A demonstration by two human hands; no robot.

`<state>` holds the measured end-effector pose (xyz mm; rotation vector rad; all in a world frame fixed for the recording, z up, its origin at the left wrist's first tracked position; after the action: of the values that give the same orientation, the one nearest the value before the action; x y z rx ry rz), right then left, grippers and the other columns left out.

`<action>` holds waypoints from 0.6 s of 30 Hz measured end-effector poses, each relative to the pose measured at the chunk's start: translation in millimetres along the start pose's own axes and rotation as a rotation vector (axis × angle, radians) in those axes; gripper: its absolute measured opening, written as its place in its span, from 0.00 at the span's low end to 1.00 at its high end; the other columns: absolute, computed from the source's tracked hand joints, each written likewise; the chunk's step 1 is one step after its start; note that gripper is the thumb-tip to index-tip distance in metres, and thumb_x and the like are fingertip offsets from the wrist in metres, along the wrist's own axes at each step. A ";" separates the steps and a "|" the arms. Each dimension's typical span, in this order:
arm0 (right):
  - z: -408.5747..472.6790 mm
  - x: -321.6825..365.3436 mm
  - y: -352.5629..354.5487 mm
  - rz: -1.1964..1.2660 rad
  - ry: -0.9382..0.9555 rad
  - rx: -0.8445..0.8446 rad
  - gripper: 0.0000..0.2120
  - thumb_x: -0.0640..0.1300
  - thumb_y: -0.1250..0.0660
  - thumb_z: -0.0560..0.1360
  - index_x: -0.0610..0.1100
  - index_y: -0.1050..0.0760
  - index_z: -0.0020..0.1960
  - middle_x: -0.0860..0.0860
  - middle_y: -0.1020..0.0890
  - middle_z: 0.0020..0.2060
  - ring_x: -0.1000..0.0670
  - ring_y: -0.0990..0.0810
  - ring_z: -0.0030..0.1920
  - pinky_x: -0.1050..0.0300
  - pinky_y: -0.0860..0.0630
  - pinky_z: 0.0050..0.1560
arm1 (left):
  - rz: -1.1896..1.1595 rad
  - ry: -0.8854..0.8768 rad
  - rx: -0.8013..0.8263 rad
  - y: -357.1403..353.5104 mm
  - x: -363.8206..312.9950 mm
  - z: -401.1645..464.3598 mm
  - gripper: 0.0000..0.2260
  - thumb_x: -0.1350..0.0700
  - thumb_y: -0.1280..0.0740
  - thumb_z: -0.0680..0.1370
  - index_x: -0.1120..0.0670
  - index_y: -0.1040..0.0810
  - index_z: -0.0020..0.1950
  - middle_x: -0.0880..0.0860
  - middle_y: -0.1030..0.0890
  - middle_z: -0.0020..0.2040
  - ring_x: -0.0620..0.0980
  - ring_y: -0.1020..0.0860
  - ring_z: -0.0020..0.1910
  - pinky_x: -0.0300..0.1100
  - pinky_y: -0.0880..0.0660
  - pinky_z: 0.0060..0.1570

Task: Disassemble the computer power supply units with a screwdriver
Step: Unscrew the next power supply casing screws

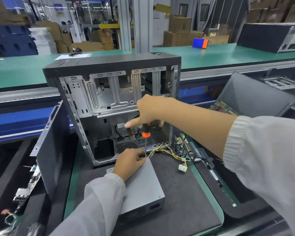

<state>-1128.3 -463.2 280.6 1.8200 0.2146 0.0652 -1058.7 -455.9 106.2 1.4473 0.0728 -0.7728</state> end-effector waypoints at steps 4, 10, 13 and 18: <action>-0.1 10.5 6.1 -0.290 0.033 -0.129 0.21 0.59 0.44 0.80 0.39 0.35 0.47 0.47 0.32 0.33 0.48 0.29 0.31 0.55 0.31 0.30 | 0.000 0.005 -0.008 -1.8 1.2 -1.8 0.07 0.49 0.31 0.77 0.48 0.17 0.51 0.44 0.25 0.33 0.48 0.21 0.46 0.40 0.32 0.40; -5.1 8.3 -9.7 0.178 0.084 0.235 0.19 0.38 0.28 0.73 0.43 0.30 0.60 0.44 0.30 0.57 0.42 0.17 0.47 0.55 0.17 0.39 | -0.005 0.018 0.006 -4.3 3.0 -1.2 0.07 0.49 0.32 0.77 0.47 0.17 0.52 0.46 0.15 0.48 0.47 0.20 0.50 0.42 0.25 0.49; -5.8 5.2 -1.1 0.199 0.012 0.126 0.25 0.60 0.32 0.73 0.39 0.31 0.52 0.44 0.23 0.46 0.43 0.16 0.37 0.53 0.18 0.38 | -0.014 0.013 0.000 -3.6 3.3 -1.6 0.06 0.49 0.32 0.77 0.47 0.17 0.51 0.46 0.15 0.46 0.47 0.20 0.49 0.41 0.25 0.47; -3.6 11.8 3.5 -0.192 0.011 -0.019 0.22 0.53 0.44 0.82 0.39 0.37 0.35 0.48 0.31 0.29 0.49 0.27 0.26 0.61 0.29 0.30 | -0.008 -0.025 -0.009 -2.0 -0.4 -3.0 0.07 0.49 0.33 0.78 0.47 0.17 0.52 0.45 0.15 0.47 0.46 0.20 0.48 0.42 0.25 0.46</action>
<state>-1116.9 -458.5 284.1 1.7728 0.3941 -0.0576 -1058.8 -452.9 104.1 1.4289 0.0635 -0.7962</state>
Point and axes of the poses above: each hand's wrist, its own z-axis towards the middle knuckle, its own y-axis out of the back of the hand, x = y × z, the point moved 9 cm from there along z, towards the middle knuckle
